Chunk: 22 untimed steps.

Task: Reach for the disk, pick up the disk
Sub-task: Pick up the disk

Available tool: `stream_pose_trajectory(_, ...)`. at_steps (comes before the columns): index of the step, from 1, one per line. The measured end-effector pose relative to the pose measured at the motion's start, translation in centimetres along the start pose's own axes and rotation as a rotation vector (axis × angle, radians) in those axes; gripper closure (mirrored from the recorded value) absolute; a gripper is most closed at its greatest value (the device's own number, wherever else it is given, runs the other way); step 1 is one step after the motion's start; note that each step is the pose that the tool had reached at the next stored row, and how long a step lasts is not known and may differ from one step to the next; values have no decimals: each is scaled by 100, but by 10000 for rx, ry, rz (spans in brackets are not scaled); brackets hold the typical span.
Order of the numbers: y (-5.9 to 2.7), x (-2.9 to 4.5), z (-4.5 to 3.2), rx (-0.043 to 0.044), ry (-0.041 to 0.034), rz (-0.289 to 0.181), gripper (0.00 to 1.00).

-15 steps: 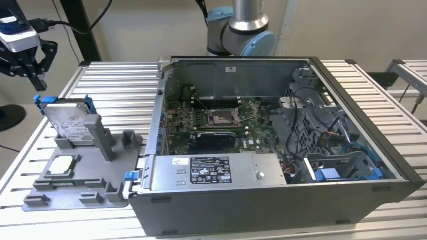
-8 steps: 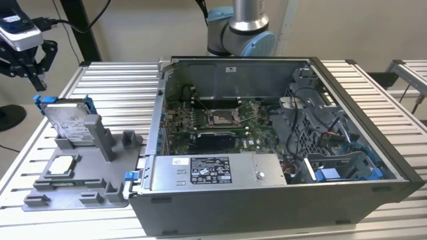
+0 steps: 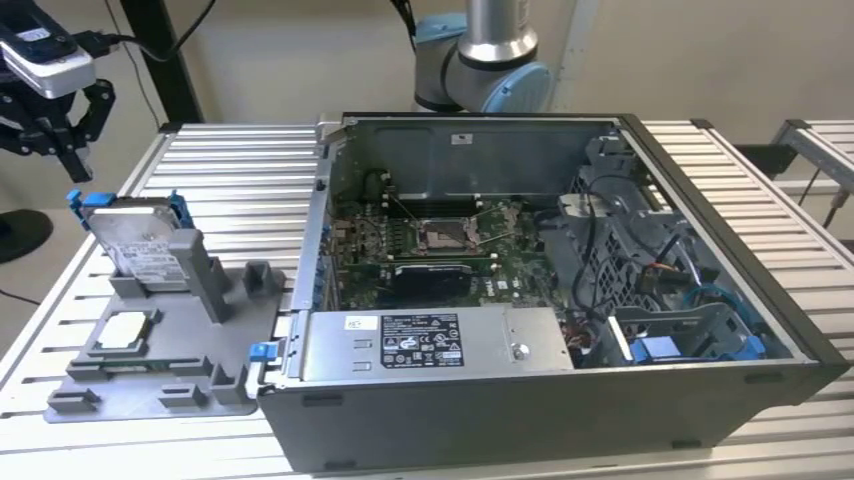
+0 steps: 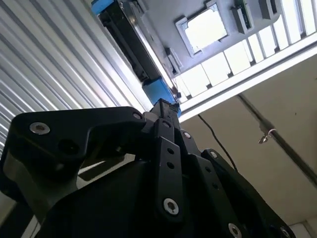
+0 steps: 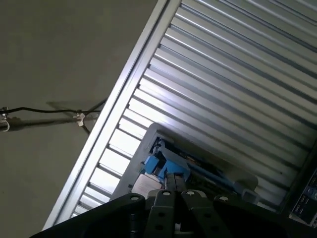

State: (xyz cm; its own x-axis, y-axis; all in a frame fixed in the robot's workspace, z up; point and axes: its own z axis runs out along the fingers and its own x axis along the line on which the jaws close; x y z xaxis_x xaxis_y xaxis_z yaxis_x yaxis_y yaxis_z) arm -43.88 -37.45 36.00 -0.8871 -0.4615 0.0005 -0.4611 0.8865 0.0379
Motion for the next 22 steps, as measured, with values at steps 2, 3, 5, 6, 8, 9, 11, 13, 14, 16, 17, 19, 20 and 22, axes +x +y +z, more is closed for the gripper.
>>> stream_pose_trajectory(2, 0, 0, 0, 0, 10, -266, 100)
stream_pose_trajectory(3, 0, 0, 0, 0, 15, -396, 100)
stream_pose_trajectory(5, 0, 1, 0, 1, 26, -688, 100)
stream_pose_trajectory(6, 0, 1, 0, 1, 31, -834, 100)
stream_pose_trajectory(8, 0, 1, 0, 1, 42, -1124, 100)
stream_pose_trajectory(9, 0, 2, 0, 1, 49, -1280, 100)
stream_pose_trajectory(11, 0, 2, 0, 1, 60, -1583, 100)
stream_pose_trajectory(13, 1, 2, 0, 2, 71, -1887, 100)
stream_pose_trajectory(14, 1, 2, 0, 2, 77, -2043, 100)
stream_pose_trajectory(16, 1, 3, 0, 2, 89, -2365, 100)
stream_pose_trajectory(17, 1, 3, 0, 2, 95, -2519, 100)
stream_pose_trajectory(19, 1, 3, 0, 2, 107, -2840, 100)
stream_pose_trajectory(20, 1, 3, 0, 2, 113, -3002, 100)
stream_pose_trajectory(22, 1, 3, 0, 2, 125, -3323, 100)
